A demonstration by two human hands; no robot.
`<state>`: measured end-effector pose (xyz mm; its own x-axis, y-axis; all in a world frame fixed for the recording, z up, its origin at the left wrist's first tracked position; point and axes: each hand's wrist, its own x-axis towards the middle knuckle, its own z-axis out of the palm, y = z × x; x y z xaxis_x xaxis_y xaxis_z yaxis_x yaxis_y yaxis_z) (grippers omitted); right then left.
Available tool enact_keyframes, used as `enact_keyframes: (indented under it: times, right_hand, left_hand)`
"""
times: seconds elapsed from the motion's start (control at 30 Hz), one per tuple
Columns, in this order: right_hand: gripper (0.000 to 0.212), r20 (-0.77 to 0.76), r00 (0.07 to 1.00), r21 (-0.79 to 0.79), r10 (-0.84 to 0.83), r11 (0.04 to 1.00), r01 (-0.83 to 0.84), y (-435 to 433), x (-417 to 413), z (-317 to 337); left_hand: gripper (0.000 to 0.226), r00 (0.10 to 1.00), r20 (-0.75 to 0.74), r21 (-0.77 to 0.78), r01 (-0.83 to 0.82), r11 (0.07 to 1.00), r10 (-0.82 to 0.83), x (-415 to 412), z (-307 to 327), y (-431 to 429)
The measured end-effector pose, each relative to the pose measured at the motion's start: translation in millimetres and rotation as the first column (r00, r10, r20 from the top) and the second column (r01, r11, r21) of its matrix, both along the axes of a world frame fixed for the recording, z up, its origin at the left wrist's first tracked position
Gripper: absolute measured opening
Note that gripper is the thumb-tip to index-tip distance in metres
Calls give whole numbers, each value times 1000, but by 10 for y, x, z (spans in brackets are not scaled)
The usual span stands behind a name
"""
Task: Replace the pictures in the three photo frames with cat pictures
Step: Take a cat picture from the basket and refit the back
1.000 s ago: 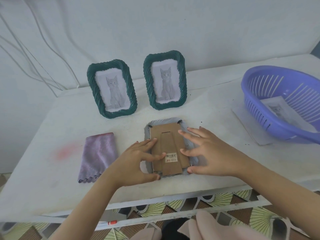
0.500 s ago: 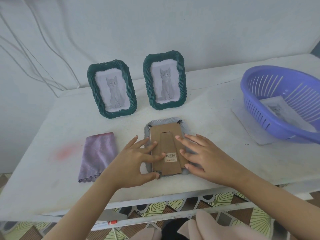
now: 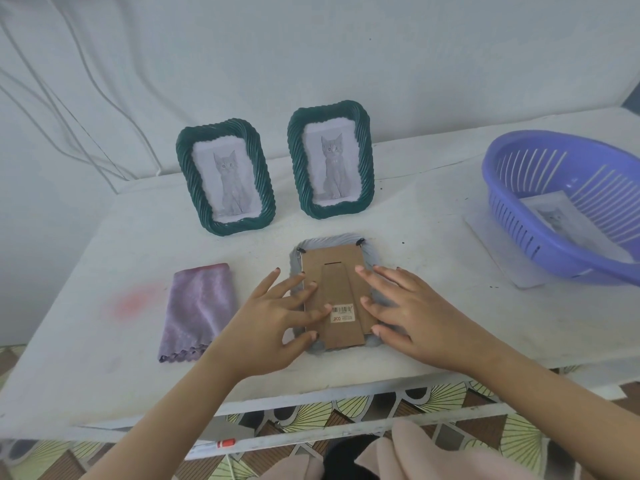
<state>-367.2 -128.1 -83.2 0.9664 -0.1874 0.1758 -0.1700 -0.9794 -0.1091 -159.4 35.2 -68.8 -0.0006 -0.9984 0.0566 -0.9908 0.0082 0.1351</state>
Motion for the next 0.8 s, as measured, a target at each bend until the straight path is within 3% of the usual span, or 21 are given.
enact_keyframes:
  times: [0.07, 0.2, 0.33, 0.4, 0.47, 0.53, 0.6, 0.7, 0.8]
  right_hand:
    - [45, -13, 1000, 58, -19, 998, 20, 13, -14, -4]
    - [61, -73, 982, 358, -173, 915, 188, 75, -55, 6]
    - [46, -66, 963, 569, -262, 783, 252, 181, -19, 27]
    - [41, 19, 935, 746, -354, 628, 222, 238, 13, 94]
    - [36, 50, 860, 924, -508, 351, 153, 247, 47, 185]
    - [29, 35, 785, 993, -618, 111, 43, 198, 95, 268]
    - [29, 40, 762, 997, -646, -23, -73, 139, 138, 328]
    - [34, 87, 799, 981, -595, -89, -173, 117, 207, 446]
    - [40, 150, 855, 976, -496, -61, -207, 131, 279, 510]
  left_hand:
    - [39, 998, -53, -4, -28, 1000, 27, -17, -37, 21]
    - [40, 964, -248, -25, -108, 994, 98, -57, -146, 68]
    - [39, 905, -400, -65, -184, 981, 144, -129, -232, 72]
    - [40, 866, -466, -84, -247, 965, 181, -190, -215, 46]
    - [43, 841, -507, -113, -284, 952, 191, -263, -147, -6]
    - [47, 829, -520, -148, -322, 935, 203, -354, -12, -81]
    - [51, 794, -545, -142, -403, 904, 268, -459, 181, -177]
    - [66, 742, -501, -71, -549, 833, 446, -590, 508, -349]
    - [62, 755, -280, 5, -617, 787, 593, -604, 766, -509]
